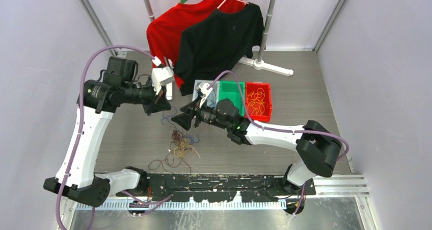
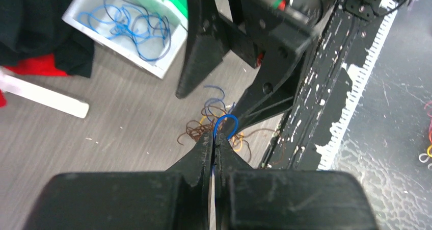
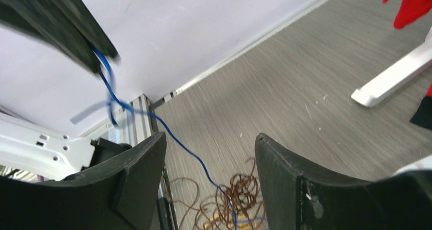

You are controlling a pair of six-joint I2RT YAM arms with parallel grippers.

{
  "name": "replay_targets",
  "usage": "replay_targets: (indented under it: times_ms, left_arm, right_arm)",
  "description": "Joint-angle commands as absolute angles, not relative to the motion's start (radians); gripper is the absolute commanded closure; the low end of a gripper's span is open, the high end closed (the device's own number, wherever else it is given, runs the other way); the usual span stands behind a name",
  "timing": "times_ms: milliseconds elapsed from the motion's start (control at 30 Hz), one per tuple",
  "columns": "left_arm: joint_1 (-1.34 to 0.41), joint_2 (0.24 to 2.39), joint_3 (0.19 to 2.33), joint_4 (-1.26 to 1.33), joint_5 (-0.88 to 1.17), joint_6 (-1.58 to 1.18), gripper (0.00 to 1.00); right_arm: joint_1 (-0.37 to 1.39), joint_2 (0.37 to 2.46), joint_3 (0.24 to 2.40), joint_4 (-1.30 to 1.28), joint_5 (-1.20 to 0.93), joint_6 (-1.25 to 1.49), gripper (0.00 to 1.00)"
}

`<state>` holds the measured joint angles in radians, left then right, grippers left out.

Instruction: Untangle the cables

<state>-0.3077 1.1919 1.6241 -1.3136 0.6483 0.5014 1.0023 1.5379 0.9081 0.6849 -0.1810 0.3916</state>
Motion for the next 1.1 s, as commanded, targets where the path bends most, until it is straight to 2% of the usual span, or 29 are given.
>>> replay_targets:
  times_ms: [0,300,567,700,833,1067]
  left_arm:
    - [-0.313,1.196,1.743,-1.258,0.661,0.459,1.00]
    - [-0.332,1.203,1.828,-1.238,0.673,0.407,1.00]
    - [-0.369,1.212,1.856,-1.224,0.670,0.378,1.00]
    - [-0.385,1.228,1.902,-1.229,0.671,0.362,1.00]
    - [-0.400,1.247,1.970,-1.241,0.669,0.360,1.00]
    - [-0.407,1.314,2.147,-1.247,0.667,0.351,1.00]
  right_arm:
    - [1.010,1.491,0.866,0.738,-0.167,0.412,0.31]
    - [1.009,1.437,0.793,0.839,-0.257,0.433,0.29]
    - [1.029,1.505,0.940,0.810,-0.291,0.391,0.29]
    - [1.038,1.564,1.015,0.741,-0.226,0.361,0.36]
    - [1.039,1.605,1.028,0.753,-0.195,0.374,0.49]
    - [1.039,1.673,0.978,0.776,-0.135,0.401,0.53]
